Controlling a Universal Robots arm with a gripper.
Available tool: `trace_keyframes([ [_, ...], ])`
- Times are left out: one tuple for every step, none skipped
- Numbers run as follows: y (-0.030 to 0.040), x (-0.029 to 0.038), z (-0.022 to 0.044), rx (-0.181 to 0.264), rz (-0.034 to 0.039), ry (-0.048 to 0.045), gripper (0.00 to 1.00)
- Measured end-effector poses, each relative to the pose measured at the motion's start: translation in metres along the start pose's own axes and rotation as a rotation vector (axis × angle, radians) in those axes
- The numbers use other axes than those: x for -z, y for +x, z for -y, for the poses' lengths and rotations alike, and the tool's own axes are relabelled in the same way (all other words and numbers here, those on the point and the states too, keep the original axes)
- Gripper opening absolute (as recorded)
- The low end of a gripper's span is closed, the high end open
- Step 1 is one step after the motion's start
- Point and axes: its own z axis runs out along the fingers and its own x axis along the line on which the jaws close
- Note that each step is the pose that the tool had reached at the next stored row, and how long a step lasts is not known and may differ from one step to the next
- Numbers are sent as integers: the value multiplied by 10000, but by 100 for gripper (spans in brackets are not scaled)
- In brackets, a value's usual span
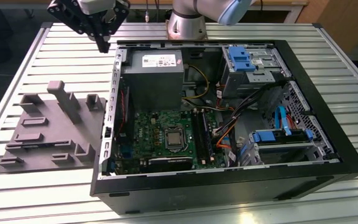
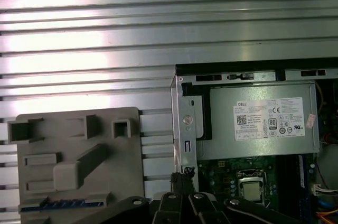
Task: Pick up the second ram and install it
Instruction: 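Reach for the second ram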
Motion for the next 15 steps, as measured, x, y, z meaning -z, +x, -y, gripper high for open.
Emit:
trace_keyframes([
  [4, 0, 0, 0, 0, 0, 11],
  [7, 0, 0, 0, 0, 0, 11],
  [10, 1, 1, 0, -1, 0, 11],
  [13, 0, 1, 0, 0, 0, 11],
  [16, 1, 1, 0, 0, 0, 11],
  [19, 1, 1, 0, 0, 0, 11],
  [23, 1, 2, 0, 0, 0, 11],
  [27, 1, 2, 0, 0, 0, 11],
  [31, 1, 2, 0, 0, 0, 11],
  [34, 1, 2, 0, -1, 0, 11],
  [36, 1, 3, 0, 0, 0, 11],
  [42, 1, 3, 0, -1, 0, 11],
  [47, 2, 3, 0, -1, 0, 11],
  [50, 2, 4, 0, -1, 0, 11],
  [53, 1, 4, 0, 0, -1, 11],
])
